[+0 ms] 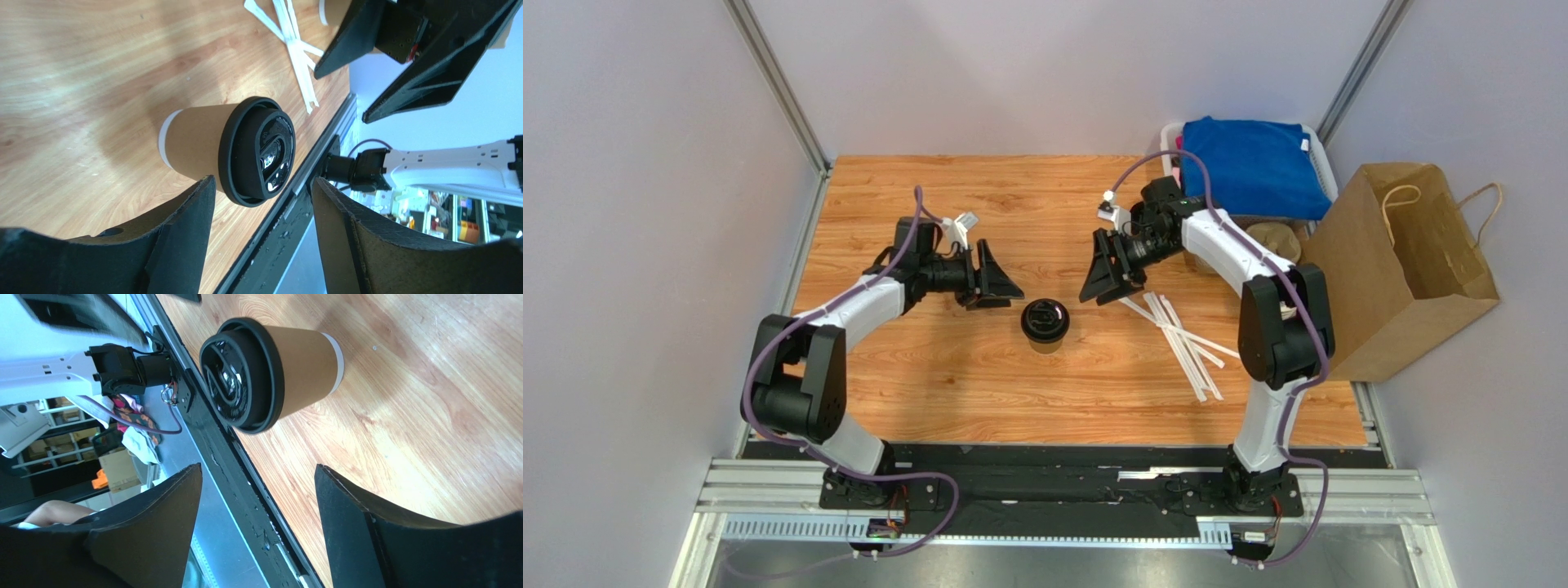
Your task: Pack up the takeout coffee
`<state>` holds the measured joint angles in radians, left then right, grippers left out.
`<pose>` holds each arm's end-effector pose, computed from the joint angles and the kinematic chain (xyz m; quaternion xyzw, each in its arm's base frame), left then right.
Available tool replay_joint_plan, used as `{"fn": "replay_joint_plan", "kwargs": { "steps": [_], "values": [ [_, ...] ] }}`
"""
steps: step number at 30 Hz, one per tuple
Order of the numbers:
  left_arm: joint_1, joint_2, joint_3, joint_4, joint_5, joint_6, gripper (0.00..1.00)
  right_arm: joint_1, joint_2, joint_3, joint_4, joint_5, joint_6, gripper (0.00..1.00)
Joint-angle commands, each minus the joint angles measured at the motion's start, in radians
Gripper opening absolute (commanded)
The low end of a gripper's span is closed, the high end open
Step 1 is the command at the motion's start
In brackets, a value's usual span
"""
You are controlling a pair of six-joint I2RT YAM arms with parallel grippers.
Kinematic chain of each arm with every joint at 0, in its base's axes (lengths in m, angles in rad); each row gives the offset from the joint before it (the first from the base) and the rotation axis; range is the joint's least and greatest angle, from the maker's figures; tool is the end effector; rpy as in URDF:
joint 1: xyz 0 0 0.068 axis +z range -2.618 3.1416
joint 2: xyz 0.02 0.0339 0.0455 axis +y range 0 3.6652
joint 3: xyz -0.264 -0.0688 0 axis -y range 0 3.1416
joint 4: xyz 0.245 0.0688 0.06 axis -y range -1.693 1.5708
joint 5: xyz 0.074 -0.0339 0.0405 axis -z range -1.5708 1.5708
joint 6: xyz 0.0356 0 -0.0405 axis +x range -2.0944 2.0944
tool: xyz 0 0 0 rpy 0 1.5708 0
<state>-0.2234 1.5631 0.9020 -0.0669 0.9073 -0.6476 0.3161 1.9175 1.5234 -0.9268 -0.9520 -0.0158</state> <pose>0.3056 -0.0982 0.2106 0.0026 0.8396 -0.5177 0.1646 0.3544 0.1464 0.2314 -0.2020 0.8604 0.4661 0.0415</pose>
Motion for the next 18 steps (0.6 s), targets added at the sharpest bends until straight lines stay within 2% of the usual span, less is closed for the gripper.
{"fn": "replay_joint_plan", "kwargs": {
  "steps": [1,8,15,18],
  "values": [
    [0.041,-0.067,-0.006,-0.005,0.004,0.017,0.68,0.0,-0.09,-0.041,-0.004,0.007,-0.079,0.74],
    [0.065,-0.12,-0.063,-0.034,-0.013,0.003,0.68,0.041,-0.15,-0.136,0.032,0.13,-0.089,0.76],
    [0.111,-0.136,-0.107,-0.011,-0.021,-0.038,0.68,0.201,-0.172,-0.196,0.134,0.284,-0.098,0.77],
    [0.148,-0.149,-0.104,-0.013,-0.022,-0.035,0.68,0.244,-0.176,-0.239,0.238,0.37,-0.088,0.77]
  ]
}}
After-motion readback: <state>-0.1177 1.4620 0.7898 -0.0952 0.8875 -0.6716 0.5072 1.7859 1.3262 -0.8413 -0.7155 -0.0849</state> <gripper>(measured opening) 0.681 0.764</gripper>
